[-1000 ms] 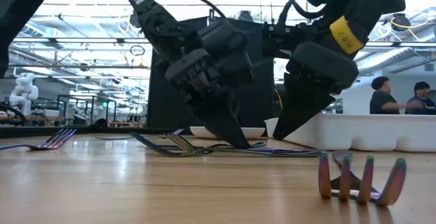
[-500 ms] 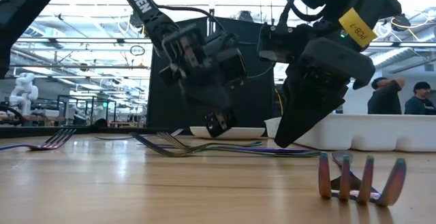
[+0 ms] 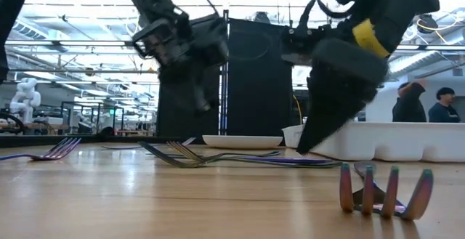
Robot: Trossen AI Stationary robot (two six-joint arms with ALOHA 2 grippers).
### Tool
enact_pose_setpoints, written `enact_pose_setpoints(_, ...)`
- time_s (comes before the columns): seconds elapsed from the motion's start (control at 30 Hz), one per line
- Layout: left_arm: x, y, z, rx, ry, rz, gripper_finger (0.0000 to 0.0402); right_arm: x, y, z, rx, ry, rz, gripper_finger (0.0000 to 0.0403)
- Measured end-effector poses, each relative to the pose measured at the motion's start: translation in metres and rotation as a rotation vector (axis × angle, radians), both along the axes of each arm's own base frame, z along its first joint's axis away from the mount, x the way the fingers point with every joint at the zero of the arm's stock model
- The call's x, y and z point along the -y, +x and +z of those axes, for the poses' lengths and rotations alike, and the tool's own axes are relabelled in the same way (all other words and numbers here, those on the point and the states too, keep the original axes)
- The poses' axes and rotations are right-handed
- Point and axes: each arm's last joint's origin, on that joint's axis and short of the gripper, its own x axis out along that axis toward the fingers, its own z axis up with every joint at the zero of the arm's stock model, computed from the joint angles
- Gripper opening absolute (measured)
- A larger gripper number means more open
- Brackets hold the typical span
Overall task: Sort silverware
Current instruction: Put the purple knife on the white silverware tray
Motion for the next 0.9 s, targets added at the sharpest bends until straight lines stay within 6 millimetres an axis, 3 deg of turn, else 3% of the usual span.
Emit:
enact_pose_setpoints(0.1,-0.003,-0.01,-0.013,-0.027,-0.007,0.026,0.0,-0.002,-0.003,0.017,0.08,0.002,-0.083,0.0118)
enact_pose_setpoints(0.17,-0.005,-0.014,-0.018,-0.054,-0.022,0.058,0.0,-0.001,-0.007,0.028,0.101,0.027,-0.138,0.0081)
enact_pose_setpoints(0.23,-0.005,-0.012,-0.019,-0.035,-0.025,0.073,0.0,0.0,-0.013,0.028,0.071,0.064,-0.146,0.0032)
enact_pose_setpoints(0.3,-0.003,-0.009,-0.017,-0.009,-0.027,0.074,0.0,-0.001,-0.015,0.025,0.05,0.132,-0.137,0.001)
enact_pose_setpoints(0.43,0.003,-0.003,-0.015,0.042,-0.017,0.067,0.0001,0.001,-0.019,0.017,0.002,0.231,-0.16,0.0003)
enact_pose_setpoints(0.9,0.01,-0.001,-0.017,0.037,0.115,0.097,0.0043,0.006,-0.027,0.01,-0.07,0.195,-0.256,0.0)
